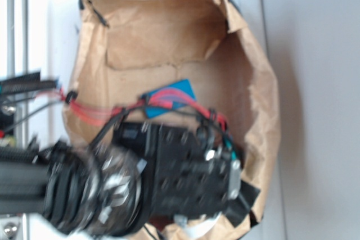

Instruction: Grab the pink bunny.

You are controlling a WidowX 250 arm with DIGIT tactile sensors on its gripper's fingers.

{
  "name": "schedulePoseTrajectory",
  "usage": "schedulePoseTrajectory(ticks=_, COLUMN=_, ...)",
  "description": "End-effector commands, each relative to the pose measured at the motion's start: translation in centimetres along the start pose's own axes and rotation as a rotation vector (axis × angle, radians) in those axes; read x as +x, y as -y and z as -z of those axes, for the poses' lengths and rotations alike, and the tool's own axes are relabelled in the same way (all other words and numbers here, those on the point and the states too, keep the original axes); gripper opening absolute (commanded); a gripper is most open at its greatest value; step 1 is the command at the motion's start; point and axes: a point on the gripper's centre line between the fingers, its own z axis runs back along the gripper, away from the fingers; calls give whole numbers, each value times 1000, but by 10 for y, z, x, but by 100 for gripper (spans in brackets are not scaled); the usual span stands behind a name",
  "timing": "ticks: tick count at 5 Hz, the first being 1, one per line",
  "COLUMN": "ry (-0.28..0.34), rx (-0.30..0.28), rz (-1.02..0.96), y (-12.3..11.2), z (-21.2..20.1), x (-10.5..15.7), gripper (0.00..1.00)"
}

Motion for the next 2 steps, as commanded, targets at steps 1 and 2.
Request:
schedulePoseTrajectory(ticks=1, ry=-4, rx=39, rz=-17, y=19, z=-12, x=12, gripper=0)
schedulePoseTrajectory(ticks=2, ry=6, rx=54, rz=-44, y=24, z=-19, x=17, gripper=0)
